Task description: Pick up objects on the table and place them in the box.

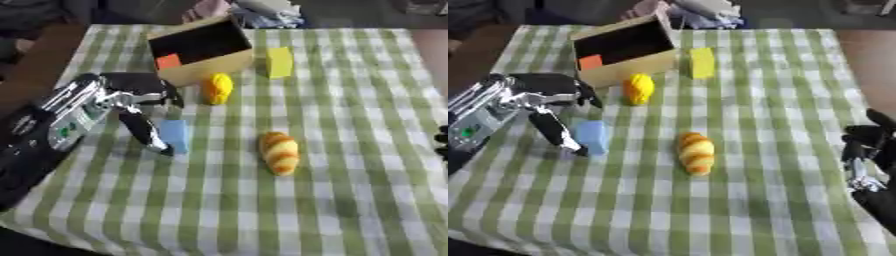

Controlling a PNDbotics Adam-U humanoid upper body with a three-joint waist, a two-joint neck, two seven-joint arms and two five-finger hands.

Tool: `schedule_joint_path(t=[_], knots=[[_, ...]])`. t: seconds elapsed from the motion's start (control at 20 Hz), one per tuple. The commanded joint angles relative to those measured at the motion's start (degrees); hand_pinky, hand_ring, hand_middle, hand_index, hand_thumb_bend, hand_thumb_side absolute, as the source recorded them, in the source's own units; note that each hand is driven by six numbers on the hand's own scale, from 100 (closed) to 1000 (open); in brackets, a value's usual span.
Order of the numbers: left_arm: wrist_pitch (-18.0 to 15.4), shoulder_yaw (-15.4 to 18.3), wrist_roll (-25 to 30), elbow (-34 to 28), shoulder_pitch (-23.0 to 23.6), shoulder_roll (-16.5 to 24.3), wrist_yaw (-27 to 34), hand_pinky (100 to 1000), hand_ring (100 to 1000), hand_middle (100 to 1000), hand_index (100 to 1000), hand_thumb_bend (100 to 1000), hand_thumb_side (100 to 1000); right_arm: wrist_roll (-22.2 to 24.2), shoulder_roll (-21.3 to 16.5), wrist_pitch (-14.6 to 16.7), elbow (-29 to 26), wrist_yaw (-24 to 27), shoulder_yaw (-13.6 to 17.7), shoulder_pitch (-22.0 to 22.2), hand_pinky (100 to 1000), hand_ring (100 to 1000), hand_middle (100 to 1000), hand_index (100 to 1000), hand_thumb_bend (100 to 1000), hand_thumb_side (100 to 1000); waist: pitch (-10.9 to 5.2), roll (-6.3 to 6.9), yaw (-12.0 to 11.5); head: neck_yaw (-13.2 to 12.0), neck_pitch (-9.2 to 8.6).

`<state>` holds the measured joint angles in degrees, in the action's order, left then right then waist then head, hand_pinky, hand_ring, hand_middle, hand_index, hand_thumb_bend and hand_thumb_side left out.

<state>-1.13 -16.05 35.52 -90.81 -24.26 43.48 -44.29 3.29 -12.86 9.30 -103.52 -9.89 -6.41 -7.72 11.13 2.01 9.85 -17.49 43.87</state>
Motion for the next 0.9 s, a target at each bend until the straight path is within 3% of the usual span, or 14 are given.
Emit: schedule_joint_path(t=[0.05,0.6,0.9], knots=[[0.16,0.23,-1.84,1.97,-1.55,-0.02,-1.0,742,709,741,844,637,493,0.26,-0.38,0.1,-0.72,0.58,0.04,-0.43,677,738,711,936,100,470,-1.47,0.09,0.1,-0.18,0.25],[-1.53,-0.54,-2.49,4.97,-2.08,-1.44,-2.39,626,564,592,719,561,413,0.31,-0.3,0.13,-0.68,0.65,0.06,-0.47,677,738,711,936,100,470,-1.39,0.11,0.21,-0.17,0.25],[-1.9,-0.01,-3.03,2.61,-1.38,-0.46,-2.52,521,454,473,600,446,270,0.29,-0.35,0.14,-0.66,0.63,0.11,-0.46,677,738,711,936,100,470,-1.42,0.2,0.12,-0.03,0.25]])
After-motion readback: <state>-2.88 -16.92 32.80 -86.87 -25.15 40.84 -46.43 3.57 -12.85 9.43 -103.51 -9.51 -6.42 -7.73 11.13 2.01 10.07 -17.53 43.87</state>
